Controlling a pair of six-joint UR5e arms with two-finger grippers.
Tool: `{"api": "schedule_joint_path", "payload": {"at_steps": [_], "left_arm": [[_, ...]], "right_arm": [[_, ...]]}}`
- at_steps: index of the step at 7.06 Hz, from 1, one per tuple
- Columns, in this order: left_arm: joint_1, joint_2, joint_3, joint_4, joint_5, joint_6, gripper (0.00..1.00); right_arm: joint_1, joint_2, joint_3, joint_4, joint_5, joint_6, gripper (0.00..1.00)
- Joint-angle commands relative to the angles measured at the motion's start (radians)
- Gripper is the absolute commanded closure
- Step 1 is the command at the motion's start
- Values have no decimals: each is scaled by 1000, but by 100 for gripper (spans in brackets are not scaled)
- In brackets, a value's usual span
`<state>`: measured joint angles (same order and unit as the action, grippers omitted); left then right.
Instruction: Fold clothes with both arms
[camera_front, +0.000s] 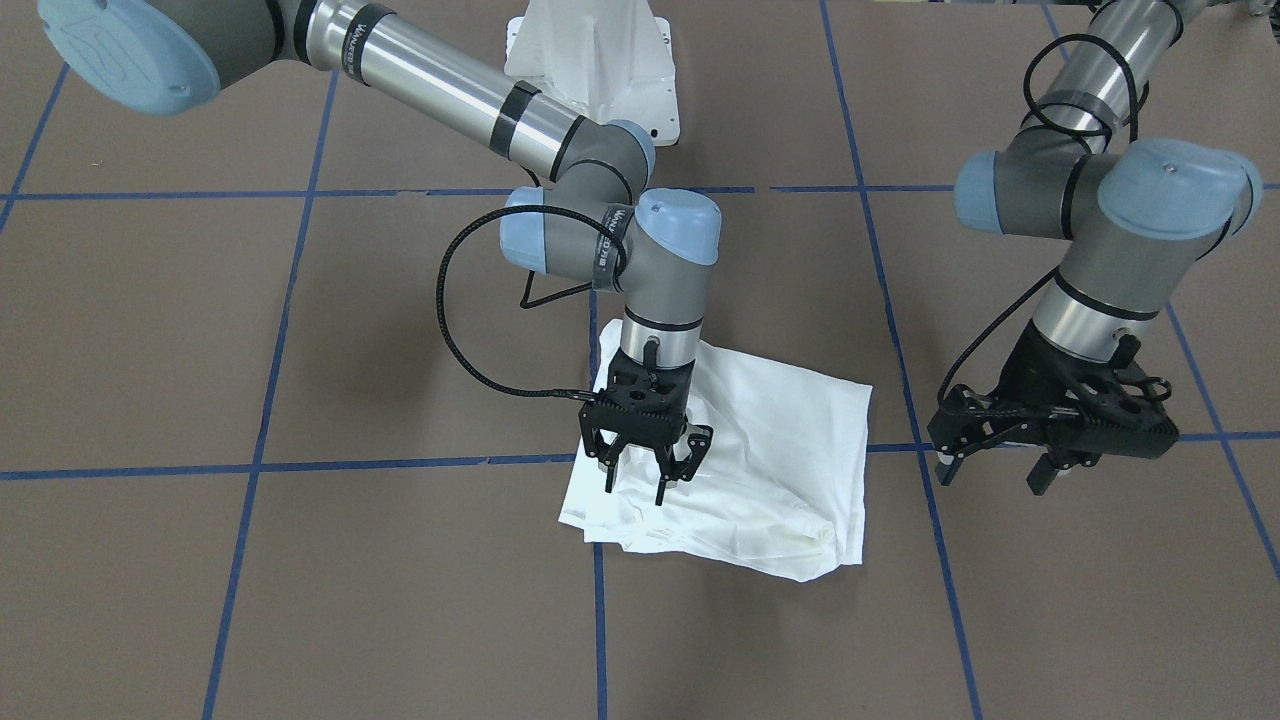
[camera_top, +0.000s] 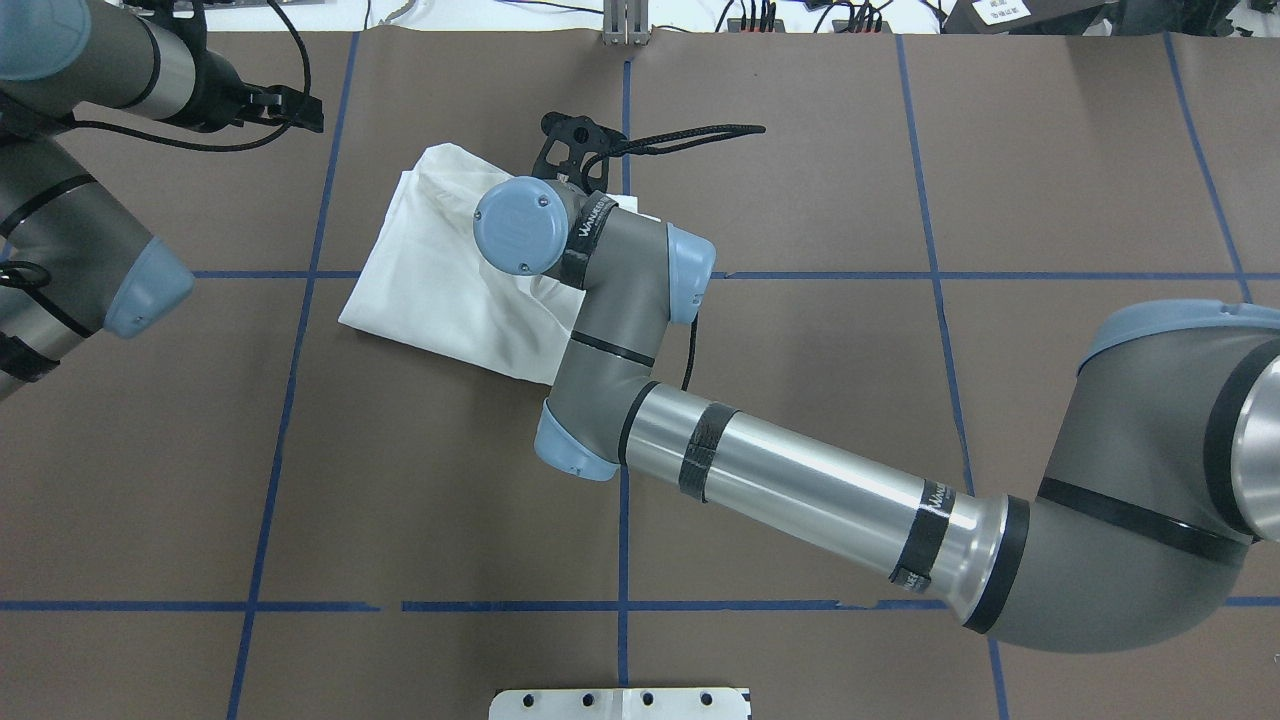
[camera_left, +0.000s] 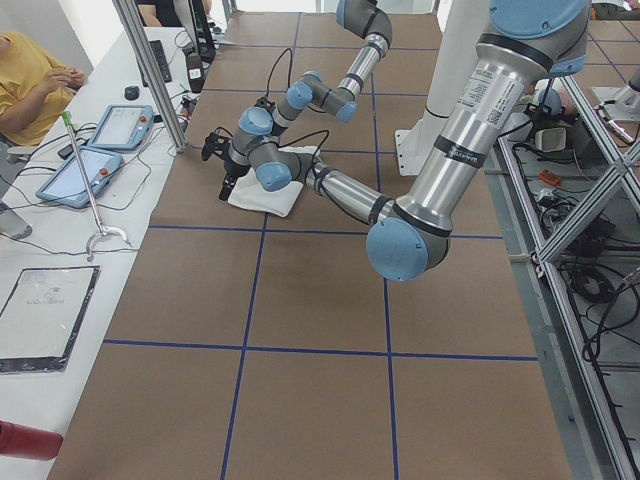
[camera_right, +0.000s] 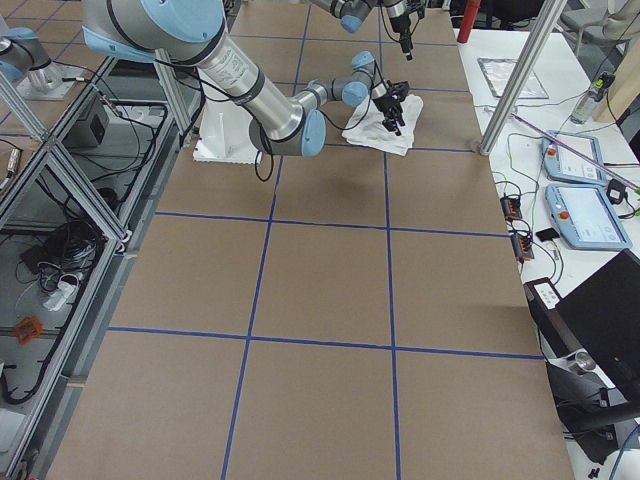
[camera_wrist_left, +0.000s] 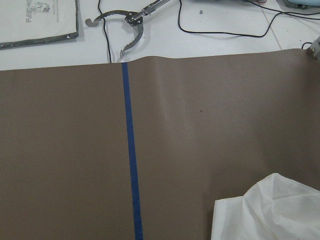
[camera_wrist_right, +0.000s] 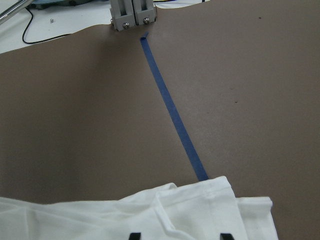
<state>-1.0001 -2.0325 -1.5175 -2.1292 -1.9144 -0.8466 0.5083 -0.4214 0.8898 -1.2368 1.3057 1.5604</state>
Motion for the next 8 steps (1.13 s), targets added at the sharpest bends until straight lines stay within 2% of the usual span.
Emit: {"api": "schedule_joint_path", "payload": {"at_steps": [1, 2, 4, 8], "left_arm": [[0, 0, -3, 0, 0, 0, 0], [0, 0, -4, 0, 0, -2, 0], [0, 2, -3, 0, 2, -3, 0], [2, 11, -4, -2, 3, -3, 0]], "right_arm": [[-14, -5, 0, 0, 0, 33, 45], [-16, -10, 0, 0, -2, 32, 45], [-14, -7, 5, -1, -2, 23, 100], [42, -13, 0, -18, -14, -130, 100]]}}
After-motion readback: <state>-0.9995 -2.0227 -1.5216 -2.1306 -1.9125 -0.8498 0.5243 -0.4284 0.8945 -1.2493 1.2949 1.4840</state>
